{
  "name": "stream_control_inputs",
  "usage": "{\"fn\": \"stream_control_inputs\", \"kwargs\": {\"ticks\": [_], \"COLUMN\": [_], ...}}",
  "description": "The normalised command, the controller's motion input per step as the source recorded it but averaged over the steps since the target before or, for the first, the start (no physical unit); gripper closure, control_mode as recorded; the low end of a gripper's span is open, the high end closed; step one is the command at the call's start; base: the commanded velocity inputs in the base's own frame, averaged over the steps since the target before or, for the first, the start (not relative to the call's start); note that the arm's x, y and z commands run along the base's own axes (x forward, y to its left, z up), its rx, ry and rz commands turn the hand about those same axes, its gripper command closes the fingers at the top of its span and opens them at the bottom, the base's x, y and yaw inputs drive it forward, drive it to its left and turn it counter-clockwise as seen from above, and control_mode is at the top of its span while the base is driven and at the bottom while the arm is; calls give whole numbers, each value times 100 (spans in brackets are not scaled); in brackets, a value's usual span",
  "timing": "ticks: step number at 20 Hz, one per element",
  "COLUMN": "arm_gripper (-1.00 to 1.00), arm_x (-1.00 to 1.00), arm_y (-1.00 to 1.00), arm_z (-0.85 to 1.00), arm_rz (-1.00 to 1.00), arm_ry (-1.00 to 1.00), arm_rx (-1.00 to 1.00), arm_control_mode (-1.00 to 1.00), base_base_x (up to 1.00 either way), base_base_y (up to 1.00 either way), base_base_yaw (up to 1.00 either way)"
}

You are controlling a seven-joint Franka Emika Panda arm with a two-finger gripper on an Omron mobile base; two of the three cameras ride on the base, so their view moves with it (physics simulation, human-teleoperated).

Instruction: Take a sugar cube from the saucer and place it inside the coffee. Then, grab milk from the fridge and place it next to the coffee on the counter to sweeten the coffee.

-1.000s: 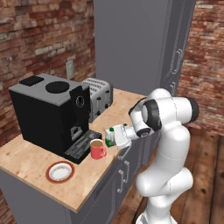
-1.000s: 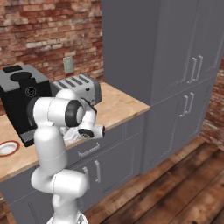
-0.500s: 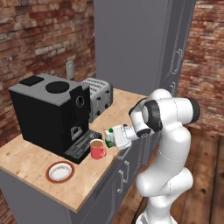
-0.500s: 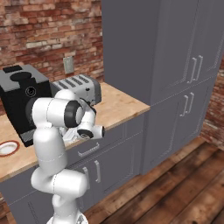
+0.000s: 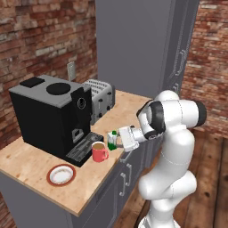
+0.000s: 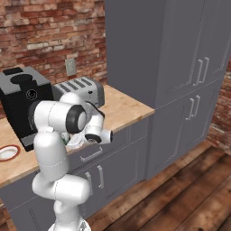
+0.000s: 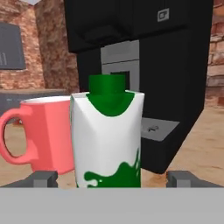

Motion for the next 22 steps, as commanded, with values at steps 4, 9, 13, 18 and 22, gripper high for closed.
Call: {"fn": "stream_control_inputs", "kwargs": {"ticks": [4, 9, 13, 18, 22], "arm_gripper": [-100, -100, -100, -100, -100], "arm_x": [2, -11, -93, -100, -100], "arm_y": [-31, -30, -33, -31, -19], "arm_z": [12, 28, 80, 100, 100], "arm_rz": [0, 0, -1, -2, -3], "arm_ry": [0, -1, -15, -8, 0], "arm_rx": [3, 5, 1, 0, 0], "arm_control_mode": [-100, -100, -100, -100, -100], "base_base_x": [0, 0, 0, 0, 0], "base_base_y": [0, 0, 0, 0, 0], "base_base_yaw": [0, 0, 0, 0, 0]}}
